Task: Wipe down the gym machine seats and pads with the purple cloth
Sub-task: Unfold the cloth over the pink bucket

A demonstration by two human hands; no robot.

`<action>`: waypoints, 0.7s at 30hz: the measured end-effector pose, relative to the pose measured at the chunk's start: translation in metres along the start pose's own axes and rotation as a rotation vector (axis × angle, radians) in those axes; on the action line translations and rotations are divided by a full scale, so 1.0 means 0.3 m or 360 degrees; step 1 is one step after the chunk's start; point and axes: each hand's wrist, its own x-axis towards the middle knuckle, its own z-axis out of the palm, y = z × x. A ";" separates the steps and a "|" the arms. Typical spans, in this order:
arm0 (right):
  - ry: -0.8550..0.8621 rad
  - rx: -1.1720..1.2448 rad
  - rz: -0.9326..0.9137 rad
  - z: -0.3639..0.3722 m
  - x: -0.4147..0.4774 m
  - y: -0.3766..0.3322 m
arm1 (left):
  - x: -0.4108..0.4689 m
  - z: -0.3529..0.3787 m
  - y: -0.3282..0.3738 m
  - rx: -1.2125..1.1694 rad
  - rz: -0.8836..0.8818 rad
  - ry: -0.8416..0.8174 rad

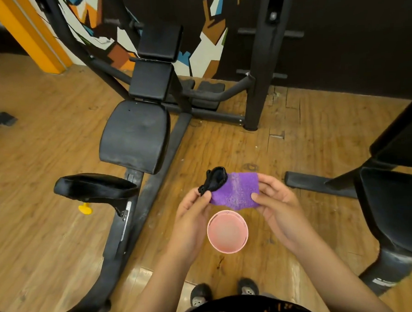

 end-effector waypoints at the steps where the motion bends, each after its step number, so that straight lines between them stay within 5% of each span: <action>1: 0.0009 0.0026 0.0029 0.005 -0.003 0.006 | -0.004 0.006 0.004 -0.0129 -0.0043 0.0002; 9: -0.0526 -0.0547 0.0160 0.010 -0.009 -0.041 | -0.017 -0.007 0.066 -0.0054 -0.0050 -0.0138; 13: -0.0374 -0.0802 -0.0110 0.048 -0.001 -0.064 | -0.020 -0.009 0.080 0.0019 0.0001 -0.0087; 18: -0.0221 -0.0982 -0.0386 0.062 -0.020 -0.084 | -0.053 -0.024 0.083 0.0689 0.0164 0.0096; 21: -0.0251 -0.1187 -0.0519 0.077 -0.045 -0.109 | -0.074 -0.002 0.121 0.1231 0.0497 0.0041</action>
